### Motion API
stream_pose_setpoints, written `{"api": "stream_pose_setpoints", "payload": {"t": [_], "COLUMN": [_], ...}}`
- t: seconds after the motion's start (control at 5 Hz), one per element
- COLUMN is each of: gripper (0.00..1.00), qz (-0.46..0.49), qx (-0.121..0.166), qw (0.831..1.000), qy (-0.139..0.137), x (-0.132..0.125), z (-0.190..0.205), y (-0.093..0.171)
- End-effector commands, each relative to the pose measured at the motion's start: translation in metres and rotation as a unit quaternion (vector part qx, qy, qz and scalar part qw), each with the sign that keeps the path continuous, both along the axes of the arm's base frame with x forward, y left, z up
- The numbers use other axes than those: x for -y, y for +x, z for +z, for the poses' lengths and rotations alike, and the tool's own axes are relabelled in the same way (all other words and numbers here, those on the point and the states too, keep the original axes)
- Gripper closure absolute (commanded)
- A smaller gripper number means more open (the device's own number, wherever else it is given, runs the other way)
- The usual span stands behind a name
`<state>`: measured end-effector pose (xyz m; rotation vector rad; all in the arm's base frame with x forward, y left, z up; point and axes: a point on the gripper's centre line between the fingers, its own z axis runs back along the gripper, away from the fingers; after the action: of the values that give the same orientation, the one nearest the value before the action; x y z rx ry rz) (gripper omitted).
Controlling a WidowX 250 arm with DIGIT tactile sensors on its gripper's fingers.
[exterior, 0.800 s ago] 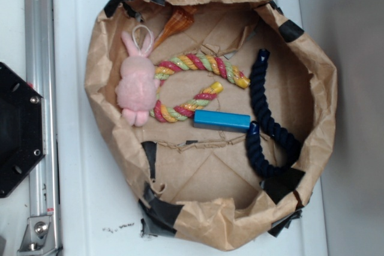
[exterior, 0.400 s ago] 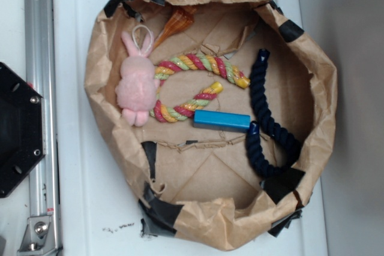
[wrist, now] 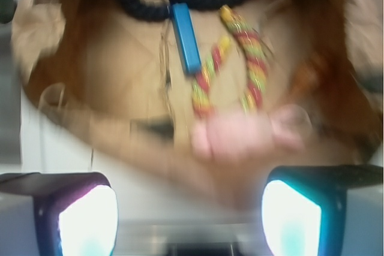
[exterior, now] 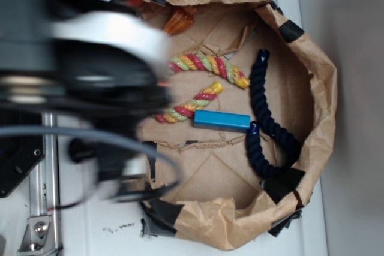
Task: Grab the blue block.
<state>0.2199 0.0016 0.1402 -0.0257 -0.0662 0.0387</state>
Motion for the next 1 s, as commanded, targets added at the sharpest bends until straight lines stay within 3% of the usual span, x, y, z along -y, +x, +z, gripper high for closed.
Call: {"api": "stream_pose_setpoints", "payload": {"t": [0.0,0.2,0.4,0.6,0.8], "gripper": [0.0,0.0,1.0,1.0,1.0], "qz": [-0.041,-0.07,-0.113,-0.127,-0.128], "qx": [-0.008,-0.016,-0.051,-0.081,-0.083], "qw": [0.999,0.997,0.992,0.988,0.988], "qy": [0.003,-0.01,0.006,0.019,0.029], "x": [0.012,0.025,0.04,0.045,0.041], "z": [-0.061,-0.101,-0.129,-0.144,-0.141], "y": [0.095,0.109,0.103,0.075,0.055]}}
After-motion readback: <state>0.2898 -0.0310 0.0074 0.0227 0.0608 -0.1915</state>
